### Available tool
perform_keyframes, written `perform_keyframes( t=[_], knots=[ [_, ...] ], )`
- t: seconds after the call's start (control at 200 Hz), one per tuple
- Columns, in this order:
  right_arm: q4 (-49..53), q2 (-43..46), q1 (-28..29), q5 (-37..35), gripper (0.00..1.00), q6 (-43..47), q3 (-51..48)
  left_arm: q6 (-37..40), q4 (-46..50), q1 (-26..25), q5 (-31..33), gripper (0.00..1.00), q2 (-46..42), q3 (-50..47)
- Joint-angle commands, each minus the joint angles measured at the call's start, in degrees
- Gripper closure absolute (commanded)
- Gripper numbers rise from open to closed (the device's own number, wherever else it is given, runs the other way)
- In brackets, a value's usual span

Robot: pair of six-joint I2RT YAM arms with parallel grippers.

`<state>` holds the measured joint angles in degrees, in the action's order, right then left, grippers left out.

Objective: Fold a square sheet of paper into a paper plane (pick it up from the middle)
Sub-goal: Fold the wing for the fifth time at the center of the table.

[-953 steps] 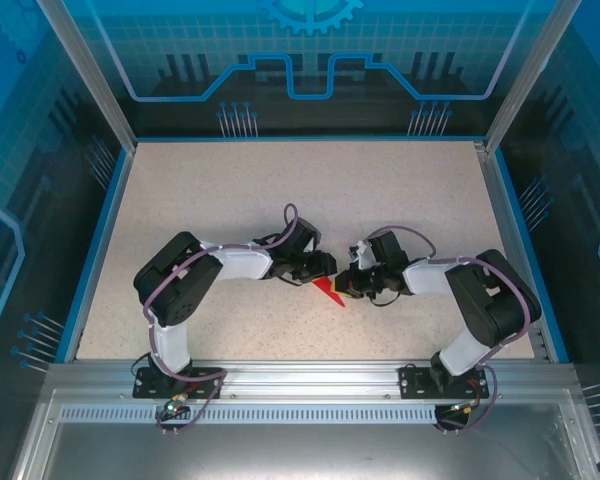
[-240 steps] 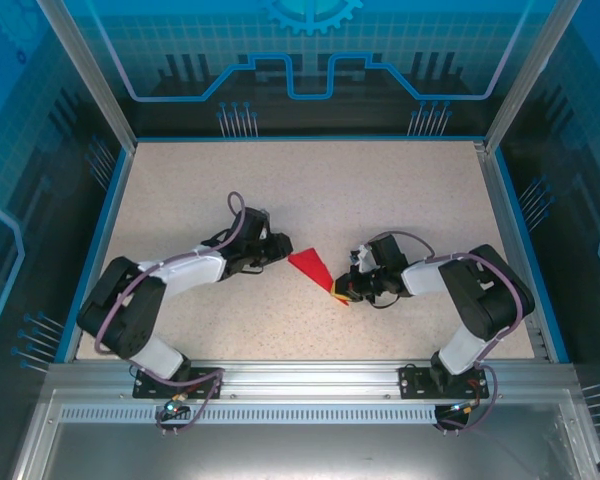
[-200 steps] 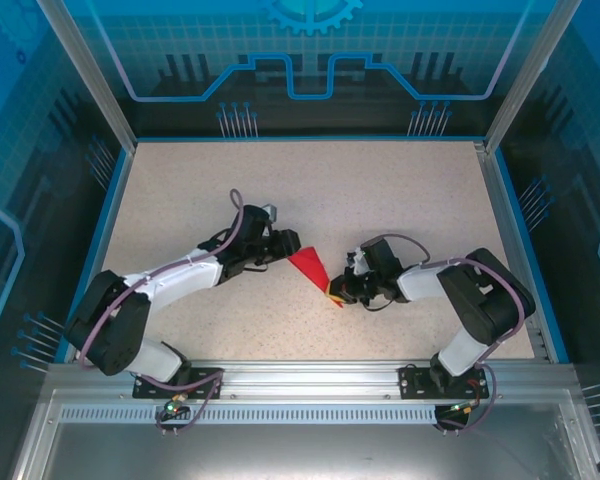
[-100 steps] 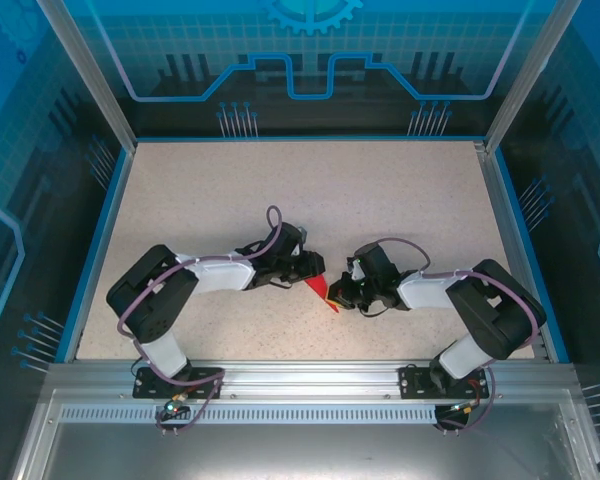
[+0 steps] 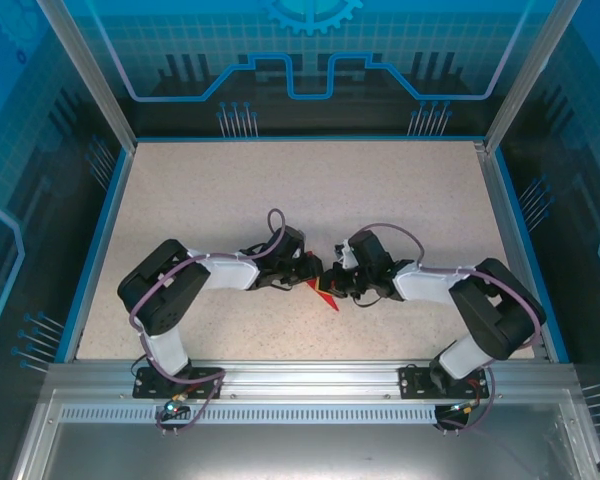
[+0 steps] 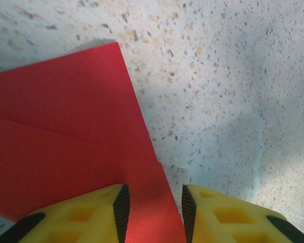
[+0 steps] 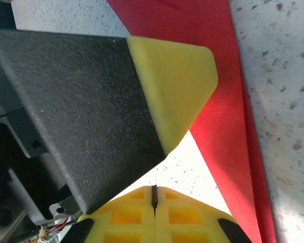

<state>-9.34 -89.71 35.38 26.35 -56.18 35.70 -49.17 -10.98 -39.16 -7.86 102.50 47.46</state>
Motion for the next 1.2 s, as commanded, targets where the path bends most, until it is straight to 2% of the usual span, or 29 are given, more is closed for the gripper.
perform_keyframes(
  t=[0.0, 0.24, 0.615, 0.905, 1.07, 1.195],
  knots=[
    [1.98, -4.21, 0.81, 0.59, 1.0, 1.98, 2.37, 0.65, 1.45, -0.39, 0.55, 0.62, 1.74, -0.53],
    [4.71, -7.71, -0.64, -1.83, 1.0, 3.86, 0.99, 0.64, 1.92, -0.34, 0.63, 0.62, 1.68, -0.53],
    [5.98, -3.67, -5.02, 5.28, 0.99, 6.91, -3.16, 0.3, 2.57, -0.32, 0.91, 0.63, 2.74, -0.49],
    [12.89, -2.5, -6.12, 0.8, 0.99, 11.07, -4.96, -0.06, 2.89, -0.35, 1.0, 0.64, 3.5, -0.26],
    [9.92, 2.26, -6.22, 6.39, 0.99, 11.89, -4.52, 0.29, 3.47, -0.31, 1.34, 0.64, 3.23, -0.01],
    [10.42, 3.99, -5.18, 7.86, 0.97, 12.24, -2.13, 0.65, 3.59, -0.33, 1.28, 0.64, 3.19, 0.07]
  ],
)
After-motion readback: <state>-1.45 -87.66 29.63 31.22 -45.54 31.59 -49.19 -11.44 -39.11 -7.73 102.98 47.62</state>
